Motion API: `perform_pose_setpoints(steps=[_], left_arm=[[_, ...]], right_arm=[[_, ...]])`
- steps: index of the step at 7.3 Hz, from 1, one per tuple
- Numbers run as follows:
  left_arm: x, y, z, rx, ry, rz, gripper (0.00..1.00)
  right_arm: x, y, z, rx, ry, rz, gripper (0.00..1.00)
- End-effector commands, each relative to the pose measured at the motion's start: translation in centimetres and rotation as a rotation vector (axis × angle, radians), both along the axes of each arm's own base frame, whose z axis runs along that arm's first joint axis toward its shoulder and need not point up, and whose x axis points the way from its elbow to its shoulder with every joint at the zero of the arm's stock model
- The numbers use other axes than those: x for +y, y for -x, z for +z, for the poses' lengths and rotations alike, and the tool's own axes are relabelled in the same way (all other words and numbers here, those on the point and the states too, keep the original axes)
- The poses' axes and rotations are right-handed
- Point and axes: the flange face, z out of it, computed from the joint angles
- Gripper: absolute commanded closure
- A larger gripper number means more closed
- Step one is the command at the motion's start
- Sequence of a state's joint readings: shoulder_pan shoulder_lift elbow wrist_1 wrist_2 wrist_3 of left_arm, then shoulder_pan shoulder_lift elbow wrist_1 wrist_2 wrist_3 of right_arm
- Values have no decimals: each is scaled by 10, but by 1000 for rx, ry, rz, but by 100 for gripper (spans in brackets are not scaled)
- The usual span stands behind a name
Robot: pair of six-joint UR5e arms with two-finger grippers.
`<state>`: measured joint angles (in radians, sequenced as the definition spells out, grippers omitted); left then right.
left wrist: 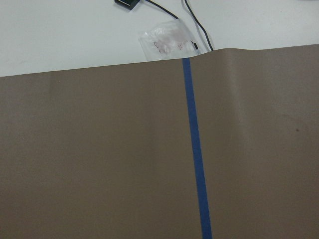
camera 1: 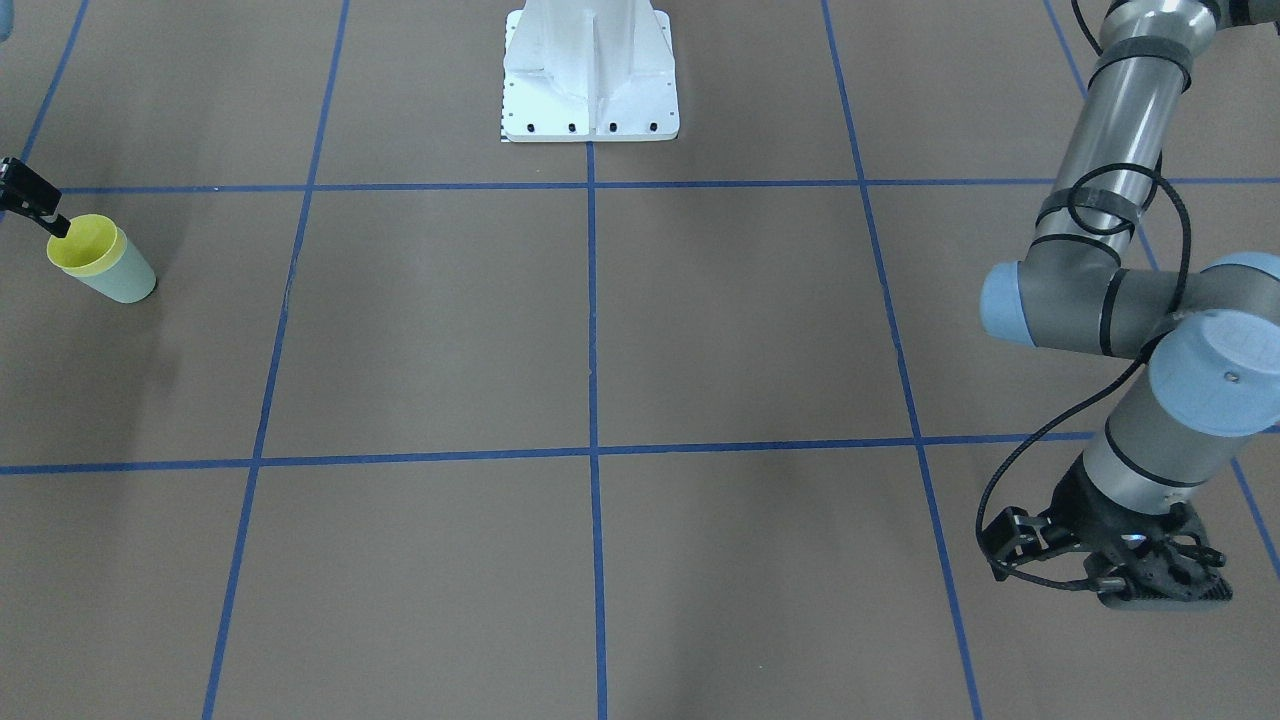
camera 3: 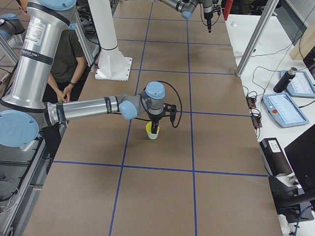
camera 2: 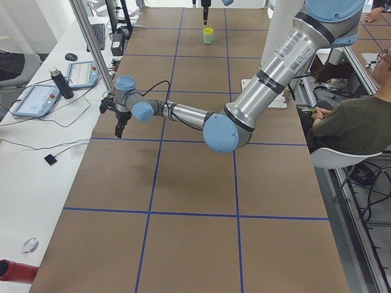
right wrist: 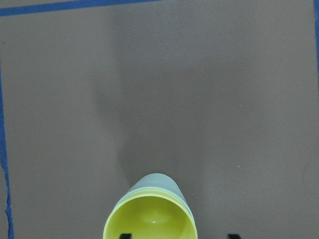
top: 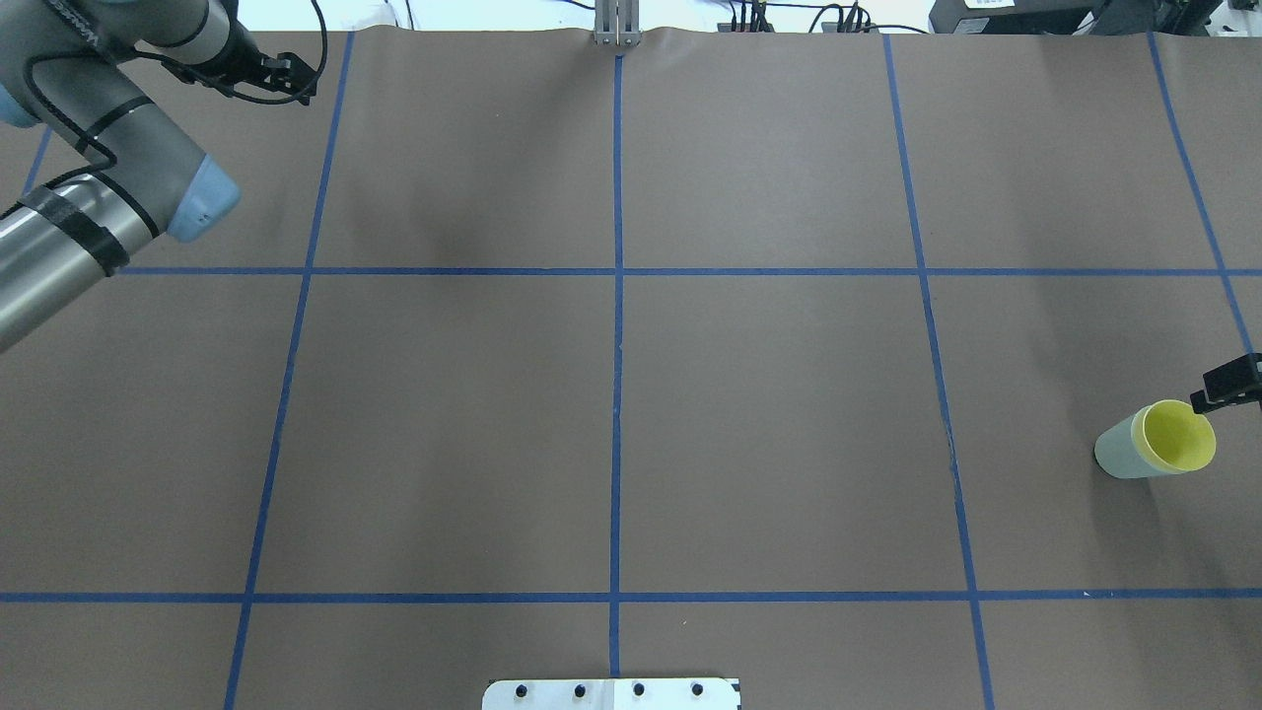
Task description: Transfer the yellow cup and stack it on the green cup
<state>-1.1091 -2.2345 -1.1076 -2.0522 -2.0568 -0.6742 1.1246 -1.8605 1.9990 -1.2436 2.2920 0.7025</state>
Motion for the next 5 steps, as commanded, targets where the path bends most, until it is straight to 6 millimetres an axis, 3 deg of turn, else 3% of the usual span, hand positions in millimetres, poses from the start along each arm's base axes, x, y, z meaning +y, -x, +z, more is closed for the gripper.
perform_pose_setpoints(steps=[1, 2, 3, 4, 5], left_arm=[[27, 93, 63, 47, 21, 105, 0], [53, 139, 93, 94, 58, 97, 0], [87, 172, 110, 117, 60, 86, 0], [129, 188, 125, 96, 3, 132, 0], [154, 200, 135, 85, 1, 136, 0]], right_arm=[[-33, -27, -7, -1, -33, 92, 0], [-52, -37, 6, 8, -13, 126, 0], [-74, -49, 12, 3, -11, 152, 0], [-78, -49, 19, 12, -31, 124, 0], [-80, -52, 25, 18, -38, 111, 0]])
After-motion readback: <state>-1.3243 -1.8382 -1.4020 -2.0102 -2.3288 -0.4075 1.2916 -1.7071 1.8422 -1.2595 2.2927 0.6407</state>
